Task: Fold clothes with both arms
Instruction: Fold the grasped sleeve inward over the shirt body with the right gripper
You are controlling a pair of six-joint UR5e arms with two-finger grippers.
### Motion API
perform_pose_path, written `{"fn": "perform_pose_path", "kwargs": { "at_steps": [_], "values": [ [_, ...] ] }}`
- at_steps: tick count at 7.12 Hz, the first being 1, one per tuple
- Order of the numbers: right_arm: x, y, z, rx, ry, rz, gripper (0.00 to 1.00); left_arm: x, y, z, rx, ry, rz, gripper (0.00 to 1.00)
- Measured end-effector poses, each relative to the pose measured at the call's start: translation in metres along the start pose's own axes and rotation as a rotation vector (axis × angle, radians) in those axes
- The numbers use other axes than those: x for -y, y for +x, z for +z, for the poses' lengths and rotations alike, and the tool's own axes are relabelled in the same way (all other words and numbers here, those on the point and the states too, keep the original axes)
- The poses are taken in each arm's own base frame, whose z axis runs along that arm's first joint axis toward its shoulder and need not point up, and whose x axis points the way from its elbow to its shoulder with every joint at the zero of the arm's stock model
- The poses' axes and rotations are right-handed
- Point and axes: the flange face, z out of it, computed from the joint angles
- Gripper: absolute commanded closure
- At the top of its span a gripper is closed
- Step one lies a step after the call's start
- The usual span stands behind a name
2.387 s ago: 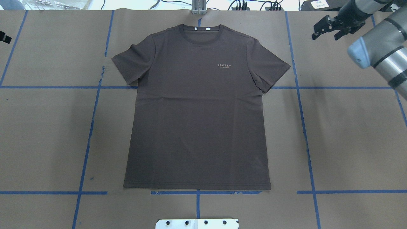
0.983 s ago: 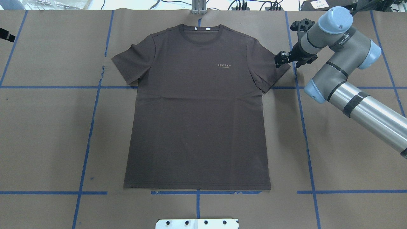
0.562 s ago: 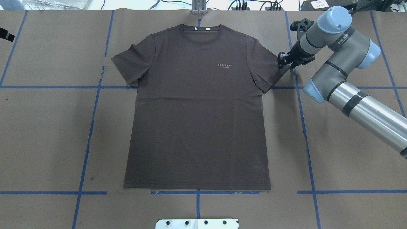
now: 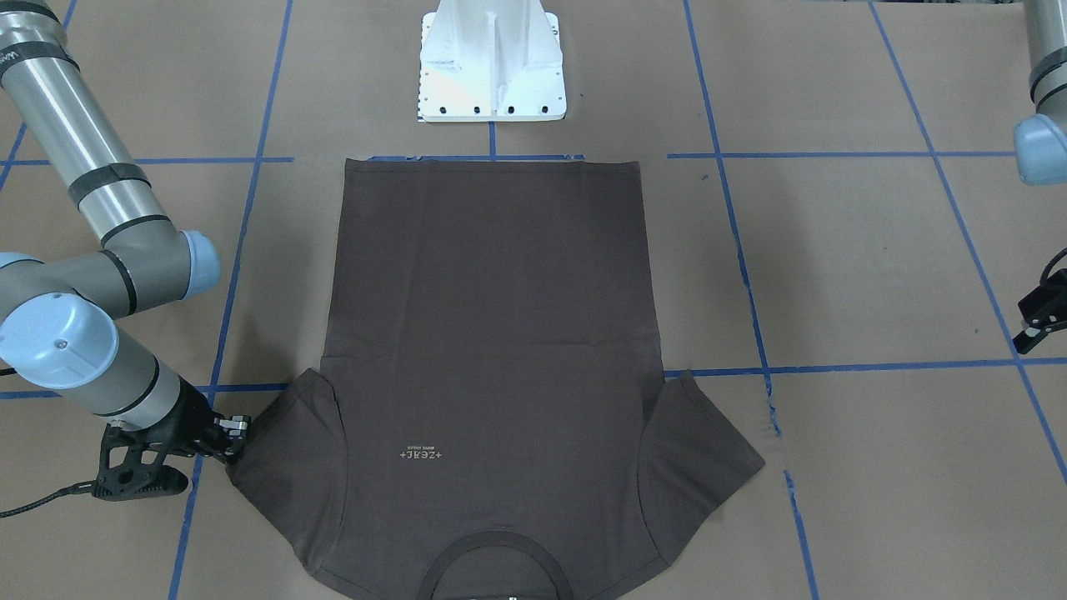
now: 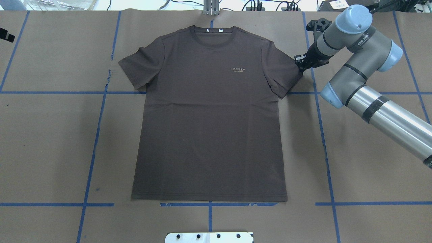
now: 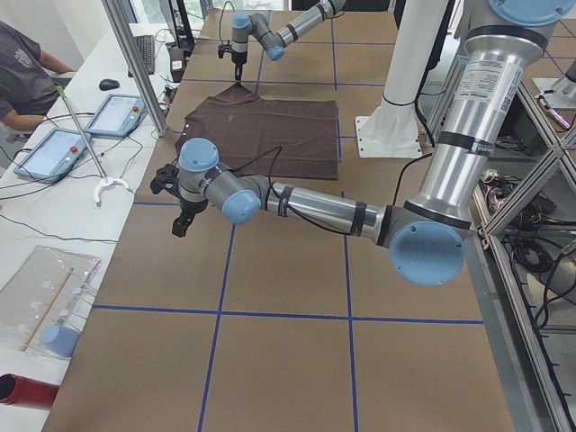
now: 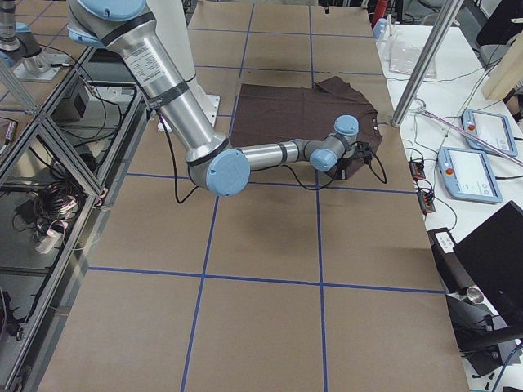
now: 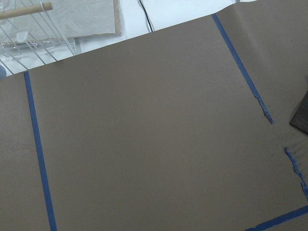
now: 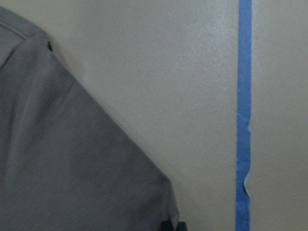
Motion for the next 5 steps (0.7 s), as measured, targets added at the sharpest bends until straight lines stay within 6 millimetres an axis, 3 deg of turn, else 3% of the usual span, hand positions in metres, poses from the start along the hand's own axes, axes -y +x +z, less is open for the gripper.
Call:
{"fn": "perform_pose_path", "kwargs": {
  "at_steps": [2, 4, 5],
  "values": [
    [0.009, -0.043, -0.027, 0.057, 0.041, -0.036, 1.00, 0.001, 0.001, -0.003, 0.000, 0.006, 0.001, 0.00],
    [0.018, -0.125, -0.045, 0.098, 0.077, -0.061, 1.00, 0.003, 0.001, -0.007, 0.000, 0.013, 0.002, 0.00],
    [0.019, -0.169, -0.041, 0.091, 0.096, -0.072, 1.00, 0.003, 0.001, -0.008, 0.000, 0.014, 0.002, 0.00]
  ]
}}
